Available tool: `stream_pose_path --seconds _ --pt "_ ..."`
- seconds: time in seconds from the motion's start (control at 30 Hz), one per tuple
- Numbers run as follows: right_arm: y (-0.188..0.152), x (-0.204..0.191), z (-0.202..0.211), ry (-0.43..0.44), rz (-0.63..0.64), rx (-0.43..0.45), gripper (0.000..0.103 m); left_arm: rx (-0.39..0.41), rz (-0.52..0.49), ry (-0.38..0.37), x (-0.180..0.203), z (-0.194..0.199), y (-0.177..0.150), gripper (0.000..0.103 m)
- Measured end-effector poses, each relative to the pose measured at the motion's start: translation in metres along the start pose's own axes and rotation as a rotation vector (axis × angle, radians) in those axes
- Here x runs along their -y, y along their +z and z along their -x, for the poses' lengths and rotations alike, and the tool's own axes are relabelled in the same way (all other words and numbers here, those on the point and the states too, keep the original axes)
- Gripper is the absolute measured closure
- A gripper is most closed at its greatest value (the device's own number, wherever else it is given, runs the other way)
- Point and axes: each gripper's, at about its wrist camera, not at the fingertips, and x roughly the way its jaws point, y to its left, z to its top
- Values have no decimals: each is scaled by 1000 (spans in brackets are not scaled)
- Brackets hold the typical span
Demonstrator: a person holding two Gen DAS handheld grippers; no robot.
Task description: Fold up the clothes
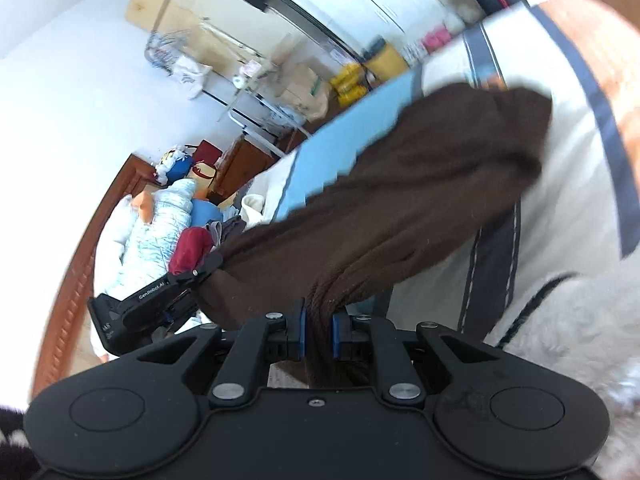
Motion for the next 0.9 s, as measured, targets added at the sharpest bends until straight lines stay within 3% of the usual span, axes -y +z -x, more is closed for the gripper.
stream_pose_path --seconds 0.17,0.33,0.47,0.67,0.8,0.9 --pt "9 21 -6 -21 -38 3 88 -46 38 22 -11 -30 -3 96" --pt "35 43 -31 -72 -53 -7 88 -63 -69 63 7 -65 28 96" --pt "85 54 -49 -110 -6 13 88 -79 -167 90 24 -102 65 96" --pt "180 66 -94 -215 68 45 88 -93 -260 173 32 -201 119 95" --pt "220 92 -142 -295 47 -16 88 -121 -216 228 7 -249 103 95" --pt "217 119 -173 -385 50 -39 88 -128 -167 232 -16 -272 82 95"
